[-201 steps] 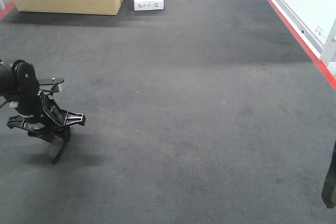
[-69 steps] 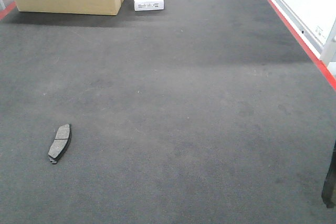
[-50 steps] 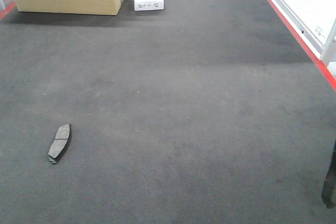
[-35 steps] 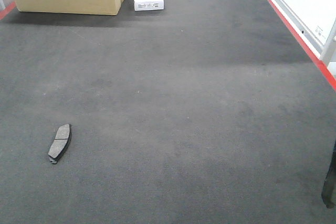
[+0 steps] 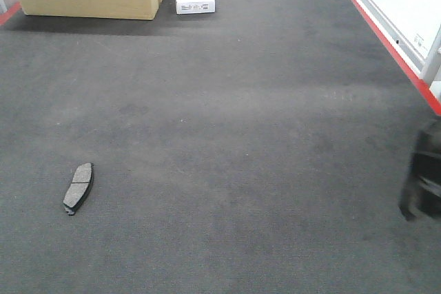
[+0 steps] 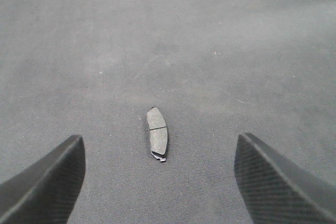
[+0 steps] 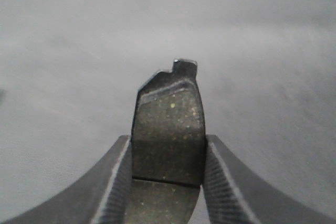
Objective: Move and align brake pads A on conveyor
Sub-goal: 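Lower the right gripper with its brake pad onto the belt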
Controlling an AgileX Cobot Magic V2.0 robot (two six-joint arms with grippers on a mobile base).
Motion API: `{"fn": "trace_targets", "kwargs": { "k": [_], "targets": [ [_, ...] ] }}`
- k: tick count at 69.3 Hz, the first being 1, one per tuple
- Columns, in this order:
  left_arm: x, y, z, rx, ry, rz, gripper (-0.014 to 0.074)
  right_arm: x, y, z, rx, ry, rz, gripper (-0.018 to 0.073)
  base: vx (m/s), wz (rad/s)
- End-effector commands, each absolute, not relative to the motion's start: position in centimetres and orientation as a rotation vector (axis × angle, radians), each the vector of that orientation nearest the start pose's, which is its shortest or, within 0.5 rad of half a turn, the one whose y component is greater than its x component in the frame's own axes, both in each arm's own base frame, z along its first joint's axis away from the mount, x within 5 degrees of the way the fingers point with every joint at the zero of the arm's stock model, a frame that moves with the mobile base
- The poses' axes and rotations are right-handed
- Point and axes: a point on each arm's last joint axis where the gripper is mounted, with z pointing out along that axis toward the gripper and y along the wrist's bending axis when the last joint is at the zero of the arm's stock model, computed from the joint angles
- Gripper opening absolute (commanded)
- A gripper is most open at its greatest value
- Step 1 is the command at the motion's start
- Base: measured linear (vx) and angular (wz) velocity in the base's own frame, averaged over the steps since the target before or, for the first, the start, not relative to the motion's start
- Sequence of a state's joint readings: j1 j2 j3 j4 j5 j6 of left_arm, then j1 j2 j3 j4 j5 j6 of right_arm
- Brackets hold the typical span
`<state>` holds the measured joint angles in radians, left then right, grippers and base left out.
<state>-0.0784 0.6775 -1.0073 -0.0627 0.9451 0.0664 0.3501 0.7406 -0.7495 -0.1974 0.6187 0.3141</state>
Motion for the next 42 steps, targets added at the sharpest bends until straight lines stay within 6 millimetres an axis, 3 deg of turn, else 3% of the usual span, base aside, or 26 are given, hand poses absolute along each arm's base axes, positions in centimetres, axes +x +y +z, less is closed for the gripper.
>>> {"fn": "trace_targets", "kwargs": {
  "k": [1,19,32,42],
  "targets": [
    [10.5,-1.4,41.6,0.143,2.017,-0.094,0.054,16.6,4.5,36.0,-0.148,2.025,0.134,-0.0004,0.0,0.0],
    [10.5,-1.4,41.6,0.143,2.017,-0.094,0.054,24.3,5.3,34.9,-0.131,2.22,-0.06,-0.0001,0.0,0.0],
    [10.5,-1.4,41.6,0.143,2.017,-0.094,0.054,28.7,2.6,32.8,-0.099,2.357,-0.203,-0.0001,0.0,0.0],
    [10.5,-1.4,41.6,0.143,2.017,-0.094,0.054,30.7,1.1,30.8,-0.163,2.458,-0.189,-0.0001,0.0,0.0]
  ]
}}
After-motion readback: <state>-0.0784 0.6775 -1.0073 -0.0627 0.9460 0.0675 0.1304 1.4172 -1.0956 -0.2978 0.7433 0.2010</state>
